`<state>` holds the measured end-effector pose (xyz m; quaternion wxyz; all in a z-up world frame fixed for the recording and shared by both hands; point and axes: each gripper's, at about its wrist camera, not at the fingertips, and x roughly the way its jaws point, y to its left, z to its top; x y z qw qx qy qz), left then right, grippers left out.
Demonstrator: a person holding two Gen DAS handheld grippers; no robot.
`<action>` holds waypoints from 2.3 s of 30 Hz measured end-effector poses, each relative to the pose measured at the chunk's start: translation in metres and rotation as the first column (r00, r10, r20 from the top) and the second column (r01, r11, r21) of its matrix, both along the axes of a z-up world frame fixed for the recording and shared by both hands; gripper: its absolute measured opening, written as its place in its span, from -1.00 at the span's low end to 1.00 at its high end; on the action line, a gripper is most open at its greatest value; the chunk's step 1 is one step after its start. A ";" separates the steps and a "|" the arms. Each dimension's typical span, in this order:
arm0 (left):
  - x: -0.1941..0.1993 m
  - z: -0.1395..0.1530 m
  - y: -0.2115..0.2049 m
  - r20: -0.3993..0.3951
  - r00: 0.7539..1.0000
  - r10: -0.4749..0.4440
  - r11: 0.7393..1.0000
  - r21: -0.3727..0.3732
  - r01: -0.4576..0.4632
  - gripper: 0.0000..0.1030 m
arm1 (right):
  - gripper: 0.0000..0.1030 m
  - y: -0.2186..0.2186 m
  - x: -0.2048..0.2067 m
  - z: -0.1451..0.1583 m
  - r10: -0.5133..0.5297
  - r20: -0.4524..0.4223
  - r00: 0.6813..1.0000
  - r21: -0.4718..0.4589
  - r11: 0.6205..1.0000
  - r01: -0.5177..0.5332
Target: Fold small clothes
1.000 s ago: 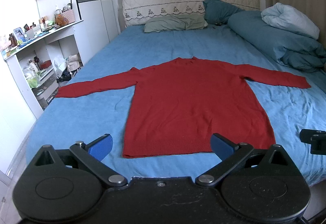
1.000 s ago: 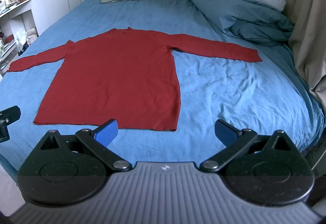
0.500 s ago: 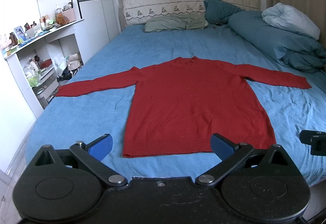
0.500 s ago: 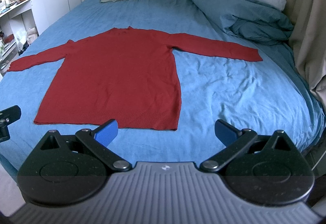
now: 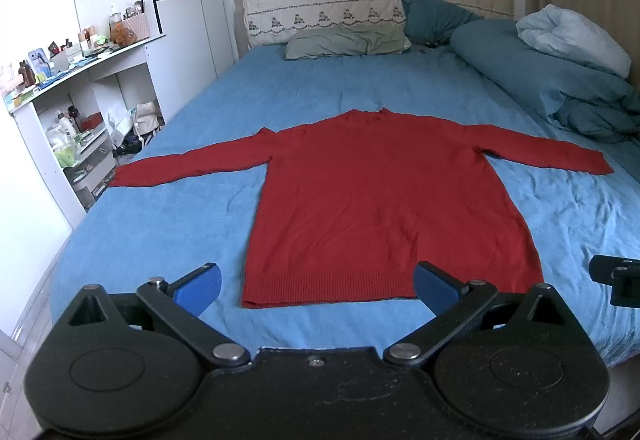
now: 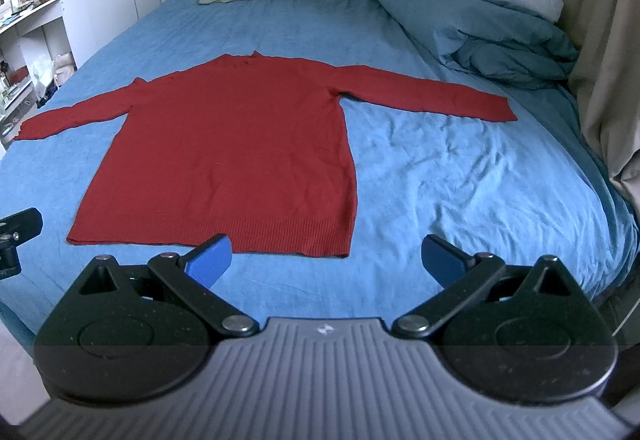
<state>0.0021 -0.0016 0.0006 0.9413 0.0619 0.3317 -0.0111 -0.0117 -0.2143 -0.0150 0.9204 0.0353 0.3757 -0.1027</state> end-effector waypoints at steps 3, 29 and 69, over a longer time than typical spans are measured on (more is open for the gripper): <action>0.000 0.000 0.000 0.001 1.000 0.000 1.000 0.000 0.000 1.00 | 1.00 0.000 0.000 0.000 0.000 -0.001 1.000 0.000 1.000 0.000; -0.001 0.003 0.002 0.009 1.000 0.003 1.000 -0.001 -0.003 1.00 | 1.00 0.003 0.000 0.004 -0.002 0.003 1.000 -0.007 1.000 0.002; 0.332 -0.010 -0.153 0.077 0.971 -0.225 0.970 -0.075 0.231 1.00 | 1.00 -0.277 0.196 -0.056 -0.423 0.108 0.900 0.079 0.906 0.416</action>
